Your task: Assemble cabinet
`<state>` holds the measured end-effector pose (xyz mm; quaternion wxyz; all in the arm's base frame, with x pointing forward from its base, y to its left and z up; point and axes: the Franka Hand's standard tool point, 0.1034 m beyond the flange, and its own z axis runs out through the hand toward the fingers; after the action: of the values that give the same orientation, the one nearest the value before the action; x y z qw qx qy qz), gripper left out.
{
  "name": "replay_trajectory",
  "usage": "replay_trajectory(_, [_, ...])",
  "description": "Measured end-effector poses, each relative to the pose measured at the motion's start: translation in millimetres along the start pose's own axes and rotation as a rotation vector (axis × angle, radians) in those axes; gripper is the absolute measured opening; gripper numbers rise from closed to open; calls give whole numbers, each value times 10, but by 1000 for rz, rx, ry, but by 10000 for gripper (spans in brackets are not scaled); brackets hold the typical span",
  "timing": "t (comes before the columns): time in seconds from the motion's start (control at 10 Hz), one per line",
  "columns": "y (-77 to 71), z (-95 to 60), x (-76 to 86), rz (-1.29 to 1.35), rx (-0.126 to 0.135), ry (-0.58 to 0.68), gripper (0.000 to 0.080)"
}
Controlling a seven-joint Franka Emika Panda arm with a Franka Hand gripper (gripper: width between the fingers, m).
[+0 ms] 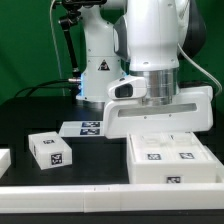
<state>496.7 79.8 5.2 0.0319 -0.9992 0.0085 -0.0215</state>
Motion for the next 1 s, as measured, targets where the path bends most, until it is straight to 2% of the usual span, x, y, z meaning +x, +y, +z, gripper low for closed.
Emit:
replay_trajectory(0.1, [0,1,-1,-1,0,0,71])
replay_trajectory(0.2, [0,2,-2,-1,0,0,23])
replay_trajectory(0.6, [-1,-1,-3,-3,0,-1,2])
replay_trajectory(0.8, [-12,-147,-1,-14,-2,-6,2])
replay_trajectory(1.0, [2,-381,56,-33,-3,-12,2])
